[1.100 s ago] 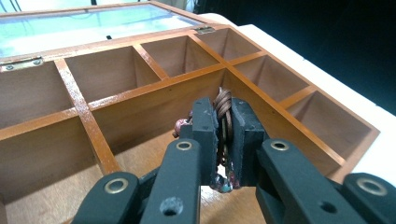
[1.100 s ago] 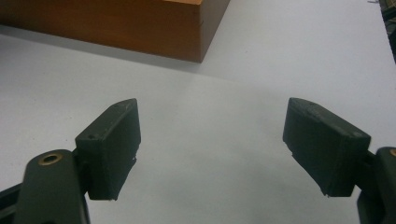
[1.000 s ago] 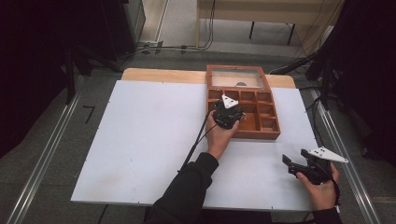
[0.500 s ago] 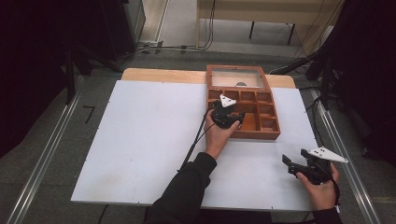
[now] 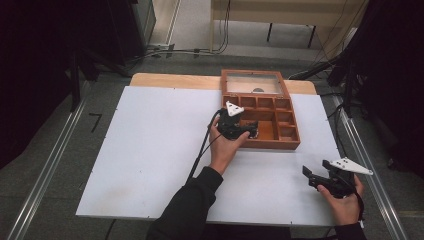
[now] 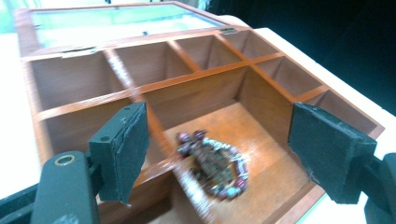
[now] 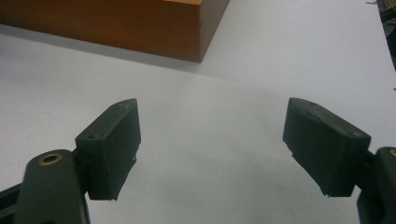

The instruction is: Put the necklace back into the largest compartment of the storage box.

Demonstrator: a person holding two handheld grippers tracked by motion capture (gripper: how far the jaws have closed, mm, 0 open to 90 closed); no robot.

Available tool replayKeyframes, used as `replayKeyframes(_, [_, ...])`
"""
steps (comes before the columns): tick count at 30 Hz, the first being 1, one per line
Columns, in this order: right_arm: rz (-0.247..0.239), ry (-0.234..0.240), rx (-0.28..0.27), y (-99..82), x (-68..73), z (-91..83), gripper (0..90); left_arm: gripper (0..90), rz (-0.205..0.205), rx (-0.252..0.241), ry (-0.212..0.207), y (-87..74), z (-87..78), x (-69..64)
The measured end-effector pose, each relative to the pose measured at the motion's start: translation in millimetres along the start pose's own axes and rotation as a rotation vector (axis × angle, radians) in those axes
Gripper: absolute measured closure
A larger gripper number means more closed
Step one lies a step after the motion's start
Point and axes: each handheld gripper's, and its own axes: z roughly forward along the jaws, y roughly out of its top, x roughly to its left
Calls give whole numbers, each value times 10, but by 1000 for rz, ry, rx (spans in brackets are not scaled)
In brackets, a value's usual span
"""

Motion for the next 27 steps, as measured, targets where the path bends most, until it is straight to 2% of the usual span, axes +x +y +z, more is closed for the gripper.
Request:
replayKeyframes(6, [-1, -4, 2, 3, 10, 7, 182, 197, -25, 3, 46, -86, -185, 165])
replayKeyframes(15, [-4, -7, 4, 5, 40, 10, 181, 174, -46, -24, 78, -171, -526, 346])
replayKeyframes(20, [-4, -10, 4, 5, 38, 11, 181, 159, -67, -21, 88, -219, -651, 446])
replayKeyframes(27, [-4, -12, 5, 4, 38, 12, 181, 155, -72, -27, 104, -262, -754, 516])
